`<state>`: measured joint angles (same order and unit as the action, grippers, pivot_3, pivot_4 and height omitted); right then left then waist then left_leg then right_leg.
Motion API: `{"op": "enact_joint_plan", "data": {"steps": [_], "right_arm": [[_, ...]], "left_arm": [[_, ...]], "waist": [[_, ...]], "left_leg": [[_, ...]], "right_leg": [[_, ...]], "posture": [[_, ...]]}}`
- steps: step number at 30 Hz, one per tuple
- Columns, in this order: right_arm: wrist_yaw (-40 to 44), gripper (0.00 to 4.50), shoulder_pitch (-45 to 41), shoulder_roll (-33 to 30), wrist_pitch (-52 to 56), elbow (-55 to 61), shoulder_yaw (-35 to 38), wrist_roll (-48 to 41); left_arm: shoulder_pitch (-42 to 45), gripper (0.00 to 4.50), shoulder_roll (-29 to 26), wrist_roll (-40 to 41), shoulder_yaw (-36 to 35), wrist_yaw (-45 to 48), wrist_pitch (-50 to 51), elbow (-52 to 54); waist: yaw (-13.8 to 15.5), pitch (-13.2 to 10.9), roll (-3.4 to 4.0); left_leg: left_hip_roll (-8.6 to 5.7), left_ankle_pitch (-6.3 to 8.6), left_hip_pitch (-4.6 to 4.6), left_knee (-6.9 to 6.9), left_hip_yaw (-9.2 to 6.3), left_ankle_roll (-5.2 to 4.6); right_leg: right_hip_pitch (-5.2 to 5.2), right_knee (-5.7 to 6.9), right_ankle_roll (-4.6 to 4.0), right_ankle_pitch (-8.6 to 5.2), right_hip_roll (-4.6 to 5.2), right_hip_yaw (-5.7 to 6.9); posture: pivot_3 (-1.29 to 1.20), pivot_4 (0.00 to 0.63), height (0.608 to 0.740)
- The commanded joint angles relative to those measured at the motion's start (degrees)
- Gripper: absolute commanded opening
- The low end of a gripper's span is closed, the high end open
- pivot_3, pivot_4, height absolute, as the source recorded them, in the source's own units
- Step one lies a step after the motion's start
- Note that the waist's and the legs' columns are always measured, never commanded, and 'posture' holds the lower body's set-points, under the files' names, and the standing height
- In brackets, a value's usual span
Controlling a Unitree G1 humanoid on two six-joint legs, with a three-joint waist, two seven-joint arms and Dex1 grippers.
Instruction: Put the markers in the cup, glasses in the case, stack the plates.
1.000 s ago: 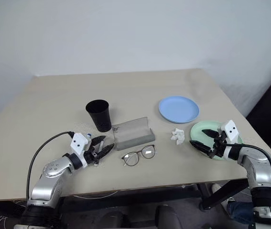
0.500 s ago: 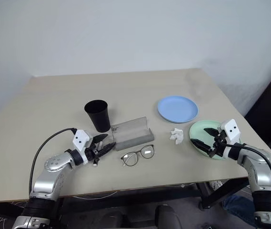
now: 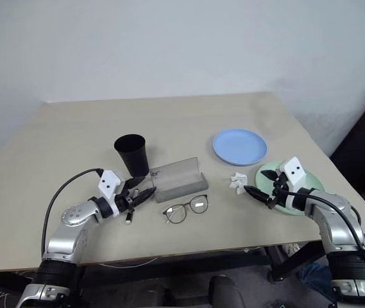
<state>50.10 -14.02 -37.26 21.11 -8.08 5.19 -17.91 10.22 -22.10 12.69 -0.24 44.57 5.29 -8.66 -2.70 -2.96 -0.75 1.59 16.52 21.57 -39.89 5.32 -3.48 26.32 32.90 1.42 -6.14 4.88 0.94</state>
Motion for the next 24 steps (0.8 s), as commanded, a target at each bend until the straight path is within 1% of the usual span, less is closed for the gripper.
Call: {"op": "enact_joint_plan", "data": {"steps": [1,5,7,9,15,19,24], "right_arm": [[-1.7,4.37,-2.7,-1.7,3.2,2.8,0.1,0.9],[-3.3,4.37,-4.4,-2.5,9.2,4.0,-0.5,1.1],[-2.9,4.37,-5.7,-4.3,14.4,4.8,-1.5,1.1],[-2.8,4.37,-6.8,-6.1,19.0,5.5,-3.1,1.7],[-2.3,4.37,-9.3,-10.0,27.4,5.5,-8.8,4.4],[-1.5,4.37,-10.7,-11.0,32.3,6.7,-10.9,4.0],[-3.2,4.37,-12.2,-10.8,35.9,6.1,-14.5,6.4]], "left_arm": [[0.6,2.79,-0.2,0.8,-0.2,0.2,-0.8,1.8],[0.4,2.79,-0.2,0.8,-0.5,-0.1,-0.8,2.2],[-0.2,2.79,0.2,0.6,-0.2,-0.4,-0.8,2.6],[-0.4,2.79,0.5,0.6,0.1,-0.5,-0.8,2.8],[0.3,2.79,0.9,0.5,0.5,-0.4,-0.8,2.4],[0.9,2.79,0.7,0.5,0.6,-0.2,-1.0,1.6],[0.8,2.79,1.0,0.5,0.9,-0.3,-1.1,1.8]], "waist": [[0.0,0.0,0.00],[0.0,0.0,0.00],[0.0,0.0,0.01],[0.0,0.0,0.00],[0.0,0.0,-0.01],[0.0,0.0,-0.01],[0.0,0.0,-0.02]], "left_leg": [[0.00,0.00,0.00,0.00,0.00,0.00],[0.02,0.00,-0.01,0.00,0.01,0.01],[0.02,0.00,-0.01,0.00,0.03,0.01],[0.06,0.00,0.00,0.00,0.02,0.00],[0.01,0.00,0.01,0.00,-0.01,0.01],[-0.01,0.00,0.01,-0.01,0.00,0.00],[-0.01,0.00,0.01,-0.01,0.01,0.00]], "right_leg": [[0.00,0.00,0.00,0.00,0.00,0.00],[-0.01,0.00,0.00,0.00,0.00,0.01],[0.00,0.00,0.00,0.00,0.01,0.00],[0.01,0.00,0.00,0.00,0.03,-0.01],[0.01,-0.01,0.00,0.00,0.02,0.02],[0.01,-0.01,0.00,0.00,0.02,0.02],[0.01,-0.01,0.00,0.00,0.02,0.03]], "posture": [[0.00,0.000,0.733],[0.00,0.000,0.733],[0.00,0.000,0.733],[0.00,0.000,0.733],[0.00,0.000,0.733],[0.00,0.000,0.733],[0.00,0.000,0.733]]}}
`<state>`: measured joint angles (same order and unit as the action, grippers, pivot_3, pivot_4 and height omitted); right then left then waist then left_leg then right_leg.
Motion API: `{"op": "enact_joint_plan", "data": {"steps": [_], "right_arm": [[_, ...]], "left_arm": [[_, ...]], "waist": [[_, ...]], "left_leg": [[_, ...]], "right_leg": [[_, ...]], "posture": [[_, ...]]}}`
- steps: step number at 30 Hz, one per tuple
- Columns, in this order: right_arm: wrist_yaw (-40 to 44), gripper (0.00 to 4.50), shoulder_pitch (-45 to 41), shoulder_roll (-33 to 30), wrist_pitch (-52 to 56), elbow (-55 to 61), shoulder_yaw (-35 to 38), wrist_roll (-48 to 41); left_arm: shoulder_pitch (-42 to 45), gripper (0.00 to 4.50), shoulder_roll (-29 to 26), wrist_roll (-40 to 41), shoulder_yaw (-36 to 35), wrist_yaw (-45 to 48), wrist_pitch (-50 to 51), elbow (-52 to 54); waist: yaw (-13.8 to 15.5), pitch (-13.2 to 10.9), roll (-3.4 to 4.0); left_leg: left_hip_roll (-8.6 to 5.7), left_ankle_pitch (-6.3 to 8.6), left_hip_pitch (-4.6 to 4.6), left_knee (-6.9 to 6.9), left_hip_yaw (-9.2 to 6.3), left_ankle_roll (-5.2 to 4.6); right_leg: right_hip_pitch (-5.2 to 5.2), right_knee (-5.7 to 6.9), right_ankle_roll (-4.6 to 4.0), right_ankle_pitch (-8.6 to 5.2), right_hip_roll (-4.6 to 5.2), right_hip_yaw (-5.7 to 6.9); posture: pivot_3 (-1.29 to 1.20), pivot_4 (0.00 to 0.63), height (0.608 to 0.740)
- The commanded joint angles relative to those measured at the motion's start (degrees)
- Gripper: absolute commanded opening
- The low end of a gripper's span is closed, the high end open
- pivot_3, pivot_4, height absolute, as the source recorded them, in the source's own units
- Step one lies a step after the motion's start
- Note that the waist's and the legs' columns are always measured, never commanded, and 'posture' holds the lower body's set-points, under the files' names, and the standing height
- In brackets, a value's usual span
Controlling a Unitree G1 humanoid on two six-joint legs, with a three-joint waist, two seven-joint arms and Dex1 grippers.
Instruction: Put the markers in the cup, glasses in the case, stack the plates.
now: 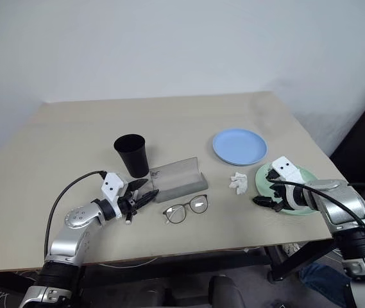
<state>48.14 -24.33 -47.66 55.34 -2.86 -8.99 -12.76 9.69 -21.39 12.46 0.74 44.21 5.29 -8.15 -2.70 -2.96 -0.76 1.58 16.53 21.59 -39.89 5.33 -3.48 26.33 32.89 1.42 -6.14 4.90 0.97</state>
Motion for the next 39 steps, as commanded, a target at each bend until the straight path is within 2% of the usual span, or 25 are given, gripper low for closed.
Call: {"op": "enact_joint_plan", "data": {"steps": [1,3,13,16,22,25,28,30,34,36,39], "right_arm": [[-1.4,4.37,-2.1,-0.2,2.0,0.8,-0.5,1.3],[-1.6,4.37,-2.2,-0.1,2.0,0.8,-1.1,1.7],[-1.8,0.96,-2.3,0.2,1.4,1.2,-2.2,3.0],[-2.1,0.08,-2.7,0.4,1.5,1.3,-2.2,3.0],[-4.6,0.03,-6.8,0.6,0.0,-2.8,-1.7,5.7],[-5.5,0.03,-9.8,0.7,-2.1,-6.9,-2.0,7.2],[-6.0,0.03,-12.6,1.2,-5.2,-10.9,-2.3,8.7],[-6.9,0.03,-15.0,1.6,-9.0,-14.3,-3.0,10.5],[-8.6,0.03,-19.8,2.9,-20.0,-21.3,-4.0,14.3],[-9.0,0.03,-22.0,4.0,-27.5,-25.0,-4.2,15.8],[-7.2,0.03,-25.7,6.8,-38.9,-32.0,-5.3,17.5]], "left_arm": [[1.2,2.79,0.4,0.7,0.0,0.0,-1.1,1.4],[1.0,2.79,0.4,0.7,0.0,0.0,-1.1,1.5],[0.5,2.83,0.5,0.9,-0.1,0.2,-1.0,2.0],[0.4,2.83,0.4,1.1,-0.1,0.5,-0.8,2.1],[0.5,2.83,0.2,1.6,-0.2,1.4,-0.4,2.4],[0.7,2.83,0.3,1.7,-0.1,1.8,-0.2,2.5],[1.0,2.83,0.5,1.6,0.1,1.9,-0.2,2.2],[1.2,2.83,0.6,1.6,0.2,1.9,-0.1,2.2],[1.4,2.83,0.7,1.6,0.4,1.9,-0.2,2.0],[1.6,2.83,0.7,1.6,0.5,1.9,-0.2,1.8],[1.7,2.83,1.0,1.6,0.7,1.9,-0.2,1.7]], "waist": [[0.0,0.0,0.00],[0.0,0.0,0.00],[-0.1,0.0,-0.03],[-0.1,0.1,-0.22],[-0.1,0.1,-0.26],[-0.1,0.1,-0.11],[0.0,0.1,-0.02],[0.0,0.1,0.19],[-0.1,0.1,0.39],[-0.3,0.1,0.38],[-0.3,0.1,0.39]], "left_leg": [[0.00,0.00,0.00,0.00,0.00,0.00],[0.00,0.00,0.01,0.00,0.00,0.00],[0.00,0.00,0.00,0.00,0.00,0.00],[0.08,0.00,-0.05,-0.04,0.07,0.00],[0.89,0.00,-0.01,-0.22,0.33,0.00],[1.33,0.00,0.21,-0.22,0.38,0.00],[1.40,0.00,0.19,-0.23,0.47,0.01],[1.42,0.00,0.20,-0.22,0.51,0.02],[1.19,0.00,0.14,-0.22,0.49,0.07],[1.09,0.16,0.09,-0.21,0.53,0.30],[1.01,0.20,0.05,-0.12,0.55,0.35]], "right_leg": [[0.00,0.00,0.00,0.00,0.00,0.00],[0.01,0.00,0.00,0.00,0.00,0.00],[0.00,-0.01,0.00,0.00,0.00,0.01],[-0.02,-0.08,0.00,0.00,0.00,0.02],[-0.03,-0.50,0.02,-0.01,0.07,0.28],[-0.01,-1.30,0.02,0.00,0.19,1.16],[0.02,-1.29,0.02,0.00,0.67,1.88],[0.06,-1.20,0.01,0.01,1.04,2.50],[0.12,-1.09,-0.06,0.06,1.09,2.89],[0.14,-1.09,-0.69,0.55,1.08,2.87],[0.13,-0.93,-0.83,0.85,0.91,2.88]], "posture": [[0.00,0.000,0.733],[0.00,0.000,0.733],[0.00,0.000,0.733],[0.00,0.000,0.733],[0.00,0.000,0.733],[0.00,0.000,0.733],[0.00,0.000,0.733],[0.00,0.000,0.733],[0.00,0.000,0.733],[0.00,0.000,0.733],[0.00,0.000,0.733]]}}
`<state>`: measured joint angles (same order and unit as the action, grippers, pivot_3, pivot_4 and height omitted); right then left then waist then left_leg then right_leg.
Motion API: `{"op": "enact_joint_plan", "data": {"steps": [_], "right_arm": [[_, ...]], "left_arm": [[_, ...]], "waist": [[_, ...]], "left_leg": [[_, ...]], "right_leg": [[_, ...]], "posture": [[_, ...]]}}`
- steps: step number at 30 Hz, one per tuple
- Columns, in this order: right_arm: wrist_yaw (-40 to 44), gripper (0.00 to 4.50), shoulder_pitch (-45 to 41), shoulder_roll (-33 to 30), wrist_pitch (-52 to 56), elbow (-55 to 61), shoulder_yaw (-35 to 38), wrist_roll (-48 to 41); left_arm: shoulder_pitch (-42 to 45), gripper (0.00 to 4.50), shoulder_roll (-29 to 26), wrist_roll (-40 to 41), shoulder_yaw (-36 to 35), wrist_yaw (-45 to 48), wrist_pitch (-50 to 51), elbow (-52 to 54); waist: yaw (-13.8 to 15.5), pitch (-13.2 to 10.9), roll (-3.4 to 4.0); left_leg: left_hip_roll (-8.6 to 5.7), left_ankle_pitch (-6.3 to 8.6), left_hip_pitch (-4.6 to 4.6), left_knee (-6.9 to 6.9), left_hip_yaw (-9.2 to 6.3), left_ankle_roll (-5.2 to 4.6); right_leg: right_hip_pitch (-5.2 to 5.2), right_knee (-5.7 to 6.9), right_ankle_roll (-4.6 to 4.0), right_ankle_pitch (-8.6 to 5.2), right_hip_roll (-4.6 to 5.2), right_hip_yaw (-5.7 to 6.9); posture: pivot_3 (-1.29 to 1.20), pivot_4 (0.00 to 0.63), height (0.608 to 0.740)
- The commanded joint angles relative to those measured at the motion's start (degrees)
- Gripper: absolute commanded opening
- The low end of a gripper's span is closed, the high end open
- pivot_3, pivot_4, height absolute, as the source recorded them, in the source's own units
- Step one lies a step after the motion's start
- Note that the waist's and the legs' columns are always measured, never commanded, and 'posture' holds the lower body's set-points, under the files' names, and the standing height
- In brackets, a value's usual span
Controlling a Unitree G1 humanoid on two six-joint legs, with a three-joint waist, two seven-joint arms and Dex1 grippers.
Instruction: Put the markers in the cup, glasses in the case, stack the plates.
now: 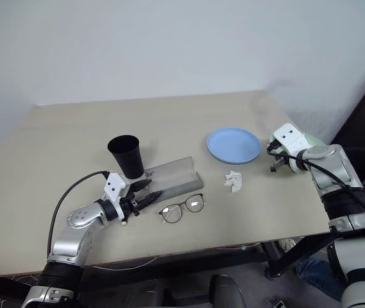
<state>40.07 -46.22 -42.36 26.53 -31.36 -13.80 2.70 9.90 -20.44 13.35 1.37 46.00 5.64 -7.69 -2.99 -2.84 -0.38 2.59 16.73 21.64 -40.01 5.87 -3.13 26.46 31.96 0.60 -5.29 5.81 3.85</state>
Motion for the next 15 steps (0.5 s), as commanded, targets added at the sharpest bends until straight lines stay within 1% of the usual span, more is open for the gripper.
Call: {"op": "enact_joint_plan", "data": {"steps": [1,3,6,10,15], "right_arm": [[1.5,0.03,-4.6,2.2,-13.1,-5.6,-0.7,2.5],[2.9,0.03,-6.0,3.5,-18.6,-9.2,-1.0,3.0],[6.3,0.03,-9.8,7.8,-27.3,-17.7,-1.5,3.0],[7.0,0.03,-12.7,11.5,-35.4,-27.6,-2.9,5.8],[6.5,0.03,-14.7,14.5,-40.5,-34.9,-3.1,8.3]], "left_arm": [[1.6,2.83,0.1,0.7,0.1,0.1,-0.6,1.3],[1.7,2.83,0.2,0.7,0.2,0.1,-0.6,1.3],[1.7,2.83,0.3,0.7,0.3,0.2,-0.6,1.3],[1.6,2.83,0.3,0.7,0.3,0.0,-0.5,1.7],[1.2,2.83,0.1,0.8,-0.1,-0.5,-0.4,2.5]], "waist": [[0.0,0.0,0.00],[0.2,0.0,0.02],[0.2,0.0,0.05],[0.0,0.0,0.06],[0.1,0.0,0.07]], "left_leg": [[0.00,0.03,-0.02,0.05,-0.07,0.05],[0.00,0.03,-0.05,0.27,-0.25,0.09],[0.01,0.03,-0.02,0.43,-0.38,0.10],[-0.01,0.04,-0.01,0.37,-0.32,0.08],[-0.01,0.03,-0.03,0.26,-0.35,0.09]], "right_leg": [[0.02,0.13,-0.03,0.02,-0.03,0.02],[0.05,0.23,-0.04,0.02,-0.14,0.05],[0.03,0.12,-0.02,0.03,-0.25,0.08],[-0.07,-0.08,-0.03,0.02,-0.25,0.02],[-0.14,-0.02,-0.05,0.01,-0.25,0.01]], "posture": [[0.00,0.000,0.733],[0.00,0.000,0.733],[0.00,0.000,0.733],[0.00,0.000,0.733],[0.00,0.000,0.733]]}}
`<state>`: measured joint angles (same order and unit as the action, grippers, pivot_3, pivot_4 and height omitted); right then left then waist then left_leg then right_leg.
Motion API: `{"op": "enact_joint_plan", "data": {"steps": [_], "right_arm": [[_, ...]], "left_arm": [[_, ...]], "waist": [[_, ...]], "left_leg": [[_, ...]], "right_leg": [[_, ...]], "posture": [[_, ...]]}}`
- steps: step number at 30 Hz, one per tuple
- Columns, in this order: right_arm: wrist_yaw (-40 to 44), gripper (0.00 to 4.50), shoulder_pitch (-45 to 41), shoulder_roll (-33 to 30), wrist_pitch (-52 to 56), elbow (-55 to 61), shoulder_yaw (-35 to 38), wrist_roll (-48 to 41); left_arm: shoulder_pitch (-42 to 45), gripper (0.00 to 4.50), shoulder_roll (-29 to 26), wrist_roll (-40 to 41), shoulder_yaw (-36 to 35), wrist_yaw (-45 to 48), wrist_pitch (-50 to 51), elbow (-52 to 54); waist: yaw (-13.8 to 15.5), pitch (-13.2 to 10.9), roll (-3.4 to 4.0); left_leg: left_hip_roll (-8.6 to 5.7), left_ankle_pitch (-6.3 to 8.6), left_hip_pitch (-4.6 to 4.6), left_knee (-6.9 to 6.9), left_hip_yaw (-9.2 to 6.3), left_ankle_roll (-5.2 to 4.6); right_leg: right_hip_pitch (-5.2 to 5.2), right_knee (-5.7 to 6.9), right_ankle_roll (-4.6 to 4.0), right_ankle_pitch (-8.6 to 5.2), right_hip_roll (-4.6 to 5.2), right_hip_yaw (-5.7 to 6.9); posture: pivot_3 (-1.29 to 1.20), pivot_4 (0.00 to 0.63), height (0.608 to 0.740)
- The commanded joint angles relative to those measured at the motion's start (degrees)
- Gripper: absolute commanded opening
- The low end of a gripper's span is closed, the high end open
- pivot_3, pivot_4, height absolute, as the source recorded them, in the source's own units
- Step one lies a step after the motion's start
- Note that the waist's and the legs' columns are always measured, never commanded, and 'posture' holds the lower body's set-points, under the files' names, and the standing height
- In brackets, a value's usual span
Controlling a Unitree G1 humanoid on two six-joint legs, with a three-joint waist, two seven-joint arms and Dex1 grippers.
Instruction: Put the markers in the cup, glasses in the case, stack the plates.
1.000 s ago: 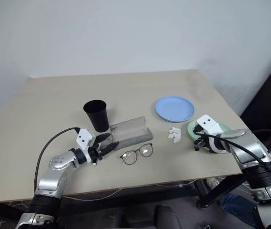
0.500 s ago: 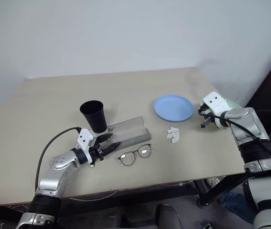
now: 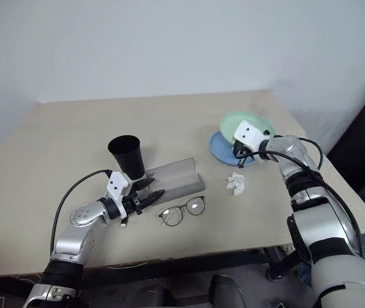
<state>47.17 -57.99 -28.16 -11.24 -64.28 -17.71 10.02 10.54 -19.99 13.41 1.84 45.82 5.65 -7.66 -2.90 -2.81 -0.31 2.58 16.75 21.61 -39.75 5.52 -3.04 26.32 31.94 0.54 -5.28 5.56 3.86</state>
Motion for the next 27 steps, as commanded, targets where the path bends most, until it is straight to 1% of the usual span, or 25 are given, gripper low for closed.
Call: {"op": "enact_joint_plan", "data": {"steps": [1,7,10,11,12,15,19,21,22,25,27], "right_arm": [[-0.9,0.03,-3.3,0.9,-3.1,-3.1,1.0,1.3],[-1.9,0.03,-5.1,3.4,-3.5,-7.4,1.6,2.9],[-2.5,0.79,-5.9,4.2,-3.7,-8.4,2.2,3.2],[-2.7,1.16,-6.1,4.3,-3.8,-8.6,2.4,3.3],[-3.3,1.40,-6.2,4.4,-4.3,-8.6,2.5,3.4],[-4.4,2.40,-6.6,4.6,-4.9,-8.7,2.8,3.8],[-2.4,2.40,-7.2,4.0,-5.2,-7.9,4.4,2.1],[0.9,2.40,-7.4,3.4,-4.5,-7.1,6.3,0.3],[2.7,2.40,-7.4,3.0,-4.2,-6.6,7.0,-0.3],[12.4,2.40,-6.4,1.0,-1.7,-4.0,8.7,-2.5],[17.3,2.40,-5.7,-0.2,0.9,-2.0,9.2,-3.3]], "left_arm": [[0.4,2.83,-0.4,0.7,-0.6,-0.4,-0.4,2.6],[0.0,2.83,-0.5,0.7,-0.6,-0.8,-0.2,3.4],[0.1,2.83,-0.5,0.7,-0.7,-1.0,-0.2,3.3],[0.1,2.83,-0.6,0.8,-0.7,-1.0,-0.2,3.3],[0.0,2.83,-0.6,0.8,-0.7,-1.1,-0.2,3.4],[-0.2,2.83,-0.5,0.8,-0.6,-1.3,-0.3,3.6],[-0.4,2.83,-0.3,0.7,-0.3,-1.6,-0.3,3.9],[-0.3,2.83,-0.2,0.7,-0.2,-1.6,-0.3,3.9],[-0.2,2.83,-0.1,0.7,-0.2,-1.6,-0.3,3.9],[0.1,2.83,-0.2,0.8,-0.1,-1.4,-0.4,3.6],[0.3,2.83,-0.2,0.8,-0.1,-1.2,-0.4,3.3]], "waist": [[-0.1,0.0,0.00],[-0.1,0.0,0.09],[-0.1,0.0,0.09],[-0.1,0.0,0.09],[-0.1,0.0,0.09],[-0.1,0.0,0.09],[-0.1,0.0,0.09],[-0.1,0.0,0.10],[-0.1,0.0,0.10],[-0.1,0.0,0.10],[-0.1,0.0,0.10]], "left_leg": [[0.00,0.00,0.00,0.00,0.00,0.00],[0.01,-0.02,-0.06,-0.02,0.01,0.04],[0.01,-0.05,-0.08,-0.04,-0.01,0.08],[0.01,-0.05,-0.10,-0.05,-0.02,0.09],[0.01,-0.05,-0.10,-0.07,-0.02,0.09],[0.01,-0.05,-0.11,-0.16,-0.06,0.09],[0.01,-0.06,-0.12,-0.21,-0.05,0.11],[0.01,-0.08,-0.13,-0.23,-0.06,0.13],[0.01,-0.08,-0.14,-0.23,-0.06,0.14],[0.01,-0.09,-0.14,-0.25,-0.08,0.15],[0.01,-0.09,-0.13,-0.27,-0.10,0.15]], "right_leg": [[0.00,0.02,0.00,0.00,0.00,0.00],[0.05,0.20,0.00,0.00,-0.02,-0.04],[0.04,0.30,-0.01,0.00,-0.02,-0.05],[0.04,0.36,-0.01,0.00,-0.02,-0.05],[0.05,0.39,-0.01,0.00,-0.02,-0.05],[0.06,0.61,-0.03,-0.02,-0.01,-0.06],[0.07,0.67,-0.03,-0.02,0.00,-0.08],[0.08,0.71,-0.03,-0.02,-0.01,-0.08],[0.07,0.72,-0.03,-0.02,-0.01,-0.09],[0.05,0.73,-0.03,-0.02,-0.01,-0.08],[0.06,0.72,-0.03,-0.02,-0.01,-0.09]], "posture": [[0.00,0.000,0.733],[0.00,0.000,0.733],[0.00,0.000,0.733],[0.00,0.000,0.733],[0.00,0.000,0.733],[0.00,0.000,0.733],[0.00,0.000,0.733],[0.00,0.000,0.733],[0.00,0.000,0.733],[0.00,0.000,0.733],[0.00,0.000,0.733]]}}
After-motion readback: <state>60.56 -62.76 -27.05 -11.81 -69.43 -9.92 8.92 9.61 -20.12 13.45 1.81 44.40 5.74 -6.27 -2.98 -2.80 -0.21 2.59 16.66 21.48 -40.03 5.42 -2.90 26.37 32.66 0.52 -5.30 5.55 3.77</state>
